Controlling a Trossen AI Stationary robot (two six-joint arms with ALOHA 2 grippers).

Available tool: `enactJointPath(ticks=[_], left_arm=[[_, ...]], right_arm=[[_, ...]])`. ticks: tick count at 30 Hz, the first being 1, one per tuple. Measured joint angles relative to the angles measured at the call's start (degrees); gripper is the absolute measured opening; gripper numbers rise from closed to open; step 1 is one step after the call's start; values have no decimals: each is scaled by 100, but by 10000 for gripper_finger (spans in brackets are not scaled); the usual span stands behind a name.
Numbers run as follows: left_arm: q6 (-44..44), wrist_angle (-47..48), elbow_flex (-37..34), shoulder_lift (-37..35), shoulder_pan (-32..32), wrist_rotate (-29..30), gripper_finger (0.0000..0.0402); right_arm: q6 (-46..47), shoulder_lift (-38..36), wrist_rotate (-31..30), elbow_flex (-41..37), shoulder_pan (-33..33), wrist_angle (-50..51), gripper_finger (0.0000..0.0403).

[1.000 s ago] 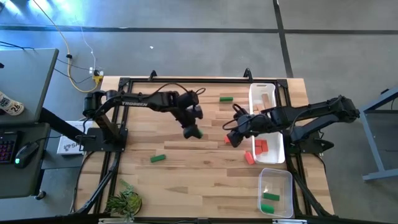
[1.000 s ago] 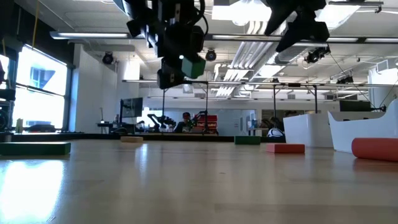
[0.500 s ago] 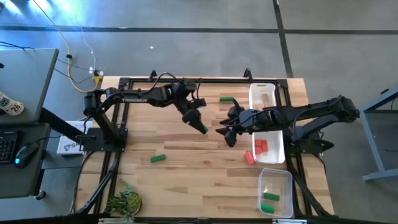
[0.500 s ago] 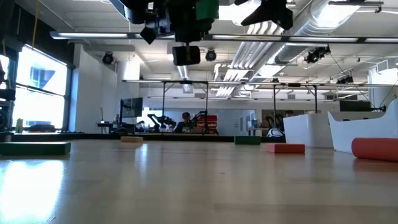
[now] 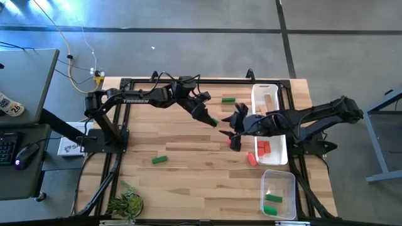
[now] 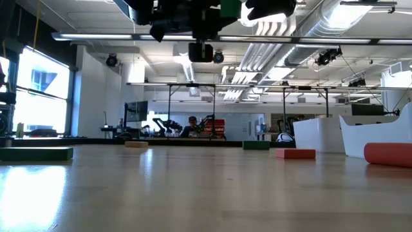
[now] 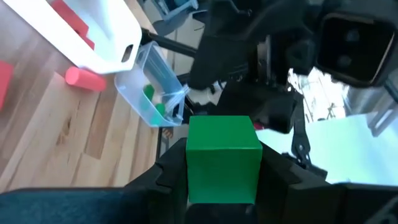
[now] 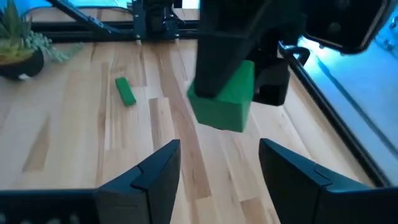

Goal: Sort & place blocks by color
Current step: Put the green block into the transparent bin

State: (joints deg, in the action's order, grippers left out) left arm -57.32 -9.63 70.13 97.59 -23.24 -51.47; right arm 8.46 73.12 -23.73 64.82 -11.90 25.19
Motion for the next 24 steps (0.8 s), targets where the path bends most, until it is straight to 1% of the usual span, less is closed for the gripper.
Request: enactJointPath(ticks=[8,15,24], left_arm=[[-210,-143,0,-1,7,212,103],[-273,-166,0,-1,7,486,103],[-636,-752,0,-1,11,574,103]], right_arm=[[-195,0,-269,-2,-11,-80,204],[-401,0,-282,-2,-11,-463,204],[-485,0,-328,-2,123,-588,204]])
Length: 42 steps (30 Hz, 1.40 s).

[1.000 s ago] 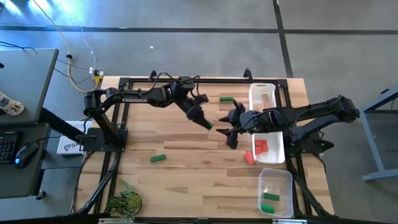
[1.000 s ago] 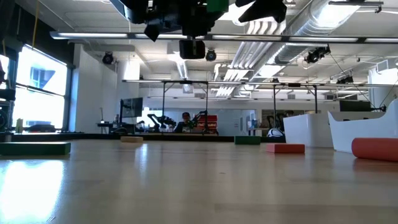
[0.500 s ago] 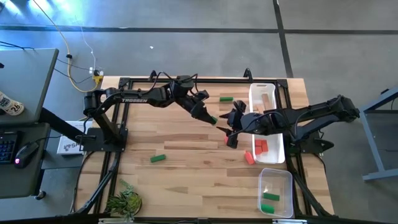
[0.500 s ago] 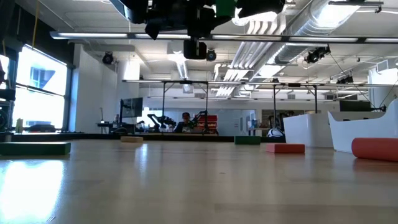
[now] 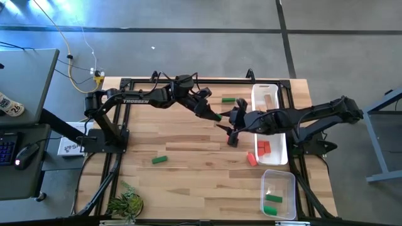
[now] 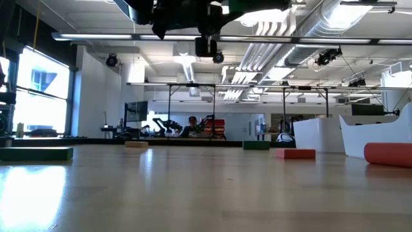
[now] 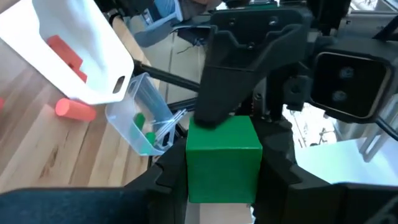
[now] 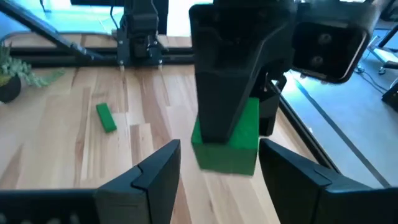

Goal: Sort & place blocks by color
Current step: Put the green block into the transparent bin

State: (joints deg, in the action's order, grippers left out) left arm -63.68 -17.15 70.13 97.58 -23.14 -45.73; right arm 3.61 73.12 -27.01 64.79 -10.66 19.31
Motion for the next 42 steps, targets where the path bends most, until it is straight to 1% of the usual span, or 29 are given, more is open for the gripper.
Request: enactJointPath(ticks=[7,12,15,20,23,28,33,37,42], left_arm=[[-66,-116,0,0,48,126,105],[-18,-124,0,0,46,125,128],[25,-124,0,0,42,131,128],[23,-66,-2,0,26,154,125],[53,-52,-4,2,2,116,132],[384,18,-7,2,9,117,148],[467,122,-7,2,-17,149,163],[763,129,-7,7,-46,191,181],[901,127,-7,7,-76,156,211]], right_arm=[[7,0,32,0,173,-223,204],[43,0,101,0,249,-245,200],[208,0,286,-2,325,-245,178],[422,23,537,-2,446,-214,117],[461,69,557,-2,460,-243,116],[567,76,611,-2,460,-232,116],[954,87,658,-2,462,-138,114],[1223,87,630,-2,460,-17,112],[1483,87,668,-2,455,32,112]])
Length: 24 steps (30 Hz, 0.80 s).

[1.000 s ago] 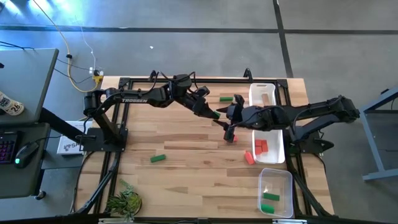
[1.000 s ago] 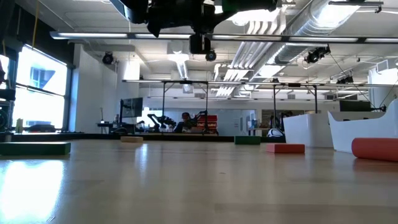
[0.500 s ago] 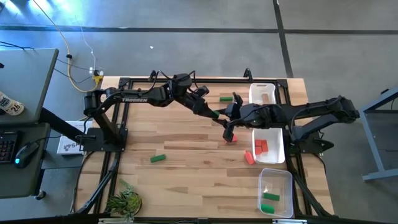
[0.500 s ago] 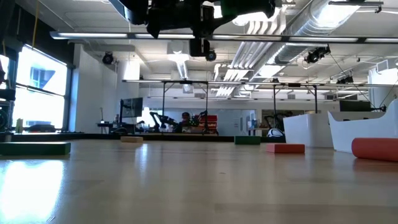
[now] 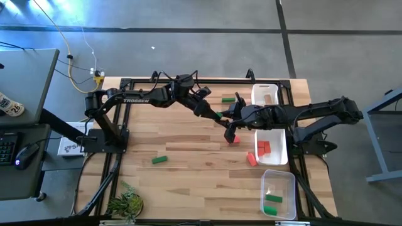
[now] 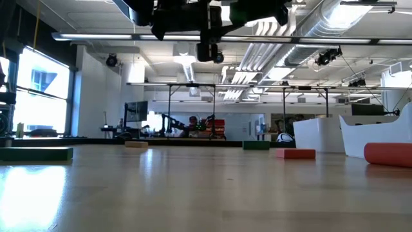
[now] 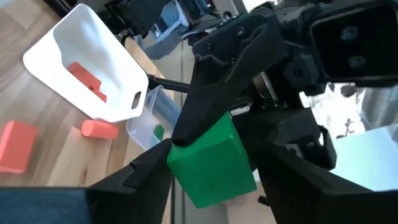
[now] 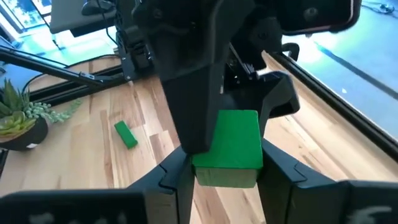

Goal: Sort & place blocks by color
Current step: Put the green block into the transparent bin

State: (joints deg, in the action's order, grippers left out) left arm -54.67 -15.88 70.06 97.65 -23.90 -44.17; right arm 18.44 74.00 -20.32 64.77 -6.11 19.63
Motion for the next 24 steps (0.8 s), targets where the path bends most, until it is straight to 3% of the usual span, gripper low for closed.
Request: enactJointPath(ticks=[5,24], left_arm=[[577,233,5,0,-31,-28,228],[2377,1259,11,-4,-178,-11,225]], right_arm=[[324,0,64,0,0,84,112],[1952,4,-62,-4,-489,525,111]])
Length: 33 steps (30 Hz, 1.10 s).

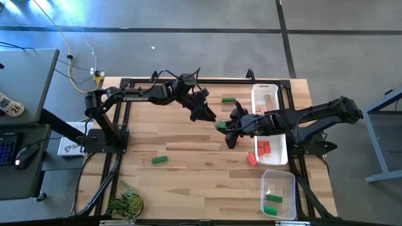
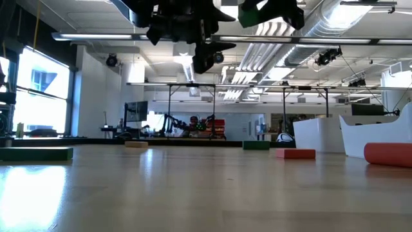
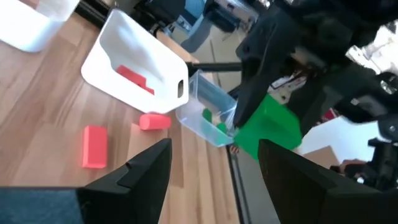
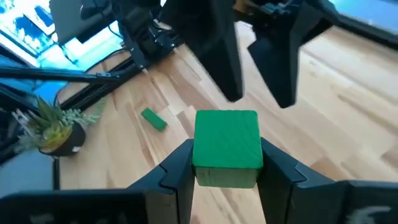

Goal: Sort & place blocks by color
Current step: Put the green block into the transparent bin

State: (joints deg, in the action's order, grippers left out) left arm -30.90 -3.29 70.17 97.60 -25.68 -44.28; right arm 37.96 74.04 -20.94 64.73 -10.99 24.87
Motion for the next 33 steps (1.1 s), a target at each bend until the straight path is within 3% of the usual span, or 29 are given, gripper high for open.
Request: enactJointPath(ticks=[14,28,33], left_arm=[[807,503,0,0,3,-5,225],[713,525,0,0,-53,-50,225],[713,524,-2,0,-120,-43,225]], right_arm=[[1797,0,36,0,-825,329,111],[3693,20,221,2,-1761,909,111],[4385,218,558,2,-2054,1199,111]])
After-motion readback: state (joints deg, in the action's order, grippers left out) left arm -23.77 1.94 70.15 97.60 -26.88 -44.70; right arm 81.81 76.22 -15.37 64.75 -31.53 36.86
